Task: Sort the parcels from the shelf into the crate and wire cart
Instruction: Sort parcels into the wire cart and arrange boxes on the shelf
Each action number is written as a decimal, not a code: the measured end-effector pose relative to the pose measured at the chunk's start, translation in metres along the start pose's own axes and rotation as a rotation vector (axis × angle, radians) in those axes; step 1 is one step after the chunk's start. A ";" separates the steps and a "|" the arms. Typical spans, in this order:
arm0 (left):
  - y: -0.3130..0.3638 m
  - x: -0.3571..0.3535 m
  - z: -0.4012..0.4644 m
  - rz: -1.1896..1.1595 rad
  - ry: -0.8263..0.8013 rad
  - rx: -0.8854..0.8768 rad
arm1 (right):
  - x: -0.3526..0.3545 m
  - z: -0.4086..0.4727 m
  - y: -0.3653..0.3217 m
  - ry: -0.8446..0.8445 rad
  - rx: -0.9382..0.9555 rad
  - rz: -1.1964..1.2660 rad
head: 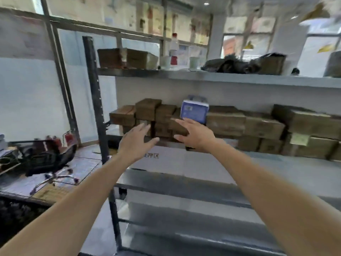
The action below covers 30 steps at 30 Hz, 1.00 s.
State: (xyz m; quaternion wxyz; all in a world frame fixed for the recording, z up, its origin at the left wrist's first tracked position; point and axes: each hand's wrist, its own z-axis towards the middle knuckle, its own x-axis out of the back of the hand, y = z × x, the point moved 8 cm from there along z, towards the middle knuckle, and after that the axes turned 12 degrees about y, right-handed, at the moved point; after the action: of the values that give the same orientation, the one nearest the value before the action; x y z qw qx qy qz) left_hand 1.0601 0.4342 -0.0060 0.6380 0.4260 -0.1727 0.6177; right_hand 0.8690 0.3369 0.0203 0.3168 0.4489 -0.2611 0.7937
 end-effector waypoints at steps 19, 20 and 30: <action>0.590 -0.205 0.001 -0.445 -0.196 -0.601 | 0.257 -0.279 0.475 0.170 -0.654 -0.358; 0.626 -0.224 0.001 -0.456 -0.225 -0.611 | 0.269 -0.289 0.507 0.171 -0.690 -0.381; 0.795 -0.307 -0.012 -0.602 -0.298 -0.668 | 0.318 -0.367 0.662 0.168 -0.863 -0.413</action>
State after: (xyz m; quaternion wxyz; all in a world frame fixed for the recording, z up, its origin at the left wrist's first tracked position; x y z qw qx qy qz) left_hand 0.2583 0.1458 0.0208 0.8592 0.3125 -0.3203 0.2481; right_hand 0.0542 0.2394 0.0443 0.6450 0.2533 -0.4455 0.5669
